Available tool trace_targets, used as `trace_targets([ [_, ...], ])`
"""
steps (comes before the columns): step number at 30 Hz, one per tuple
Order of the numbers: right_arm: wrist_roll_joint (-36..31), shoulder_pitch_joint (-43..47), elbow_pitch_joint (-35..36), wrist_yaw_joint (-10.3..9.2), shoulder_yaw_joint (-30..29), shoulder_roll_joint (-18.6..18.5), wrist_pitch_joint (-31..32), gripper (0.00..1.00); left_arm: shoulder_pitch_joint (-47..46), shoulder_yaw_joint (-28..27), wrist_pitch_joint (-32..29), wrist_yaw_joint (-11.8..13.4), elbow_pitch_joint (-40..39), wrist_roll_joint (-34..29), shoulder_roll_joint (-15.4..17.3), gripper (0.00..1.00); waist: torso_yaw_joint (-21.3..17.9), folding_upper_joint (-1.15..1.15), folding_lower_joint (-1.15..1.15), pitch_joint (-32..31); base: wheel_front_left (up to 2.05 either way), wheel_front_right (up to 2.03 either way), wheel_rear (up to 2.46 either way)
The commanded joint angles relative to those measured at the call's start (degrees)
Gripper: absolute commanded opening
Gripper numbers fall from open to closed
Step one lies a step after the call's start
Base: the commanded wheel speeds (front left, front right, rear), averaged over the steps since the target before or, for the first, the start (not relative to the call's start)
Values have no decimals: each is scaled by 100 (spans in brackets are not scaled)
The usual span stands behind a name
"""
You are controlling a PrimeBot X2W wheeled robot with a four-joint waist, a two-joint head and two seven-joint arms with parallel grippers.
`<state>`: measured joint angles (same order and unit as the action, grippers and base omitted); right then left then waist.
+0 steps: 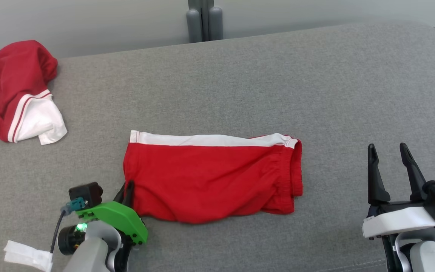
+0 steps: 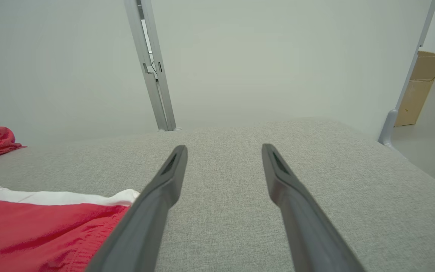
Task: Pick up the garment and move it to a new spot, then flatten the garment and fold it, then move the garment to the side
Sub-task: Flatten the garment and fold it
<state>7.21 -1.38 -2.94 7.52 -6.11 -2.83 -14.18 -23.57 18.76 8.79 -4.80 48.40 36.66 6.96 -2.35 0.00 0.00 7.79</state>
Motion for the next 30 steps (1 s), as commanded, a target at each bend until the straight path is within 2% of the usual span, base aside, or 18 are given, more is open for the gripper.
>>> trace_targets([
  [1, -23, 85, 20, -7, -15, -11, 30, 100, 194, -32, 66, 56, -113, 71, -11, 0, 153, 0, 0, -129, 0, 0, 0],
  [12, 11, 79, -77, -7, 70, -11, 117, 100, 896, -3, 70, 386, -968, 170, -97, 0, 219, 0, 0, -253, 0, 0, 0],
  [13, 14, 81, -91, -7, 72, -11, 122, 100, 923, -11, 114, 417, -1043, 143, -78, 16, 216, 0, 0, -262, 0, 0, 0],
  [14, 15, 83, -111, -7, 70, -11, 126, 100, 951, -19, 166, 449, -1126, 104, -52, 46, 211, 0, 0, -276, 0, 0, 0],
  [15, 17, 87, -129, -7, 68, -12, 131, 100, 977, -30, 212, 480, -1199, 85, -39, 100, 209, 0, 0, -293, 0, 0, 0],
  [23, 31, 157, -265, -7, 49, -11, 154, 100, 1150, -116, 597, 601, -2001, -267, 117, 100, 210, 0, 0, -520, 0, 0, 0],
  [30, 65, 279, -383, -7, 81, -11, 251, 100, 1449, -151, 640, 710, -2599, -739, 167, 100, 251, 0, 0, -759, 0, 0, 0],
])
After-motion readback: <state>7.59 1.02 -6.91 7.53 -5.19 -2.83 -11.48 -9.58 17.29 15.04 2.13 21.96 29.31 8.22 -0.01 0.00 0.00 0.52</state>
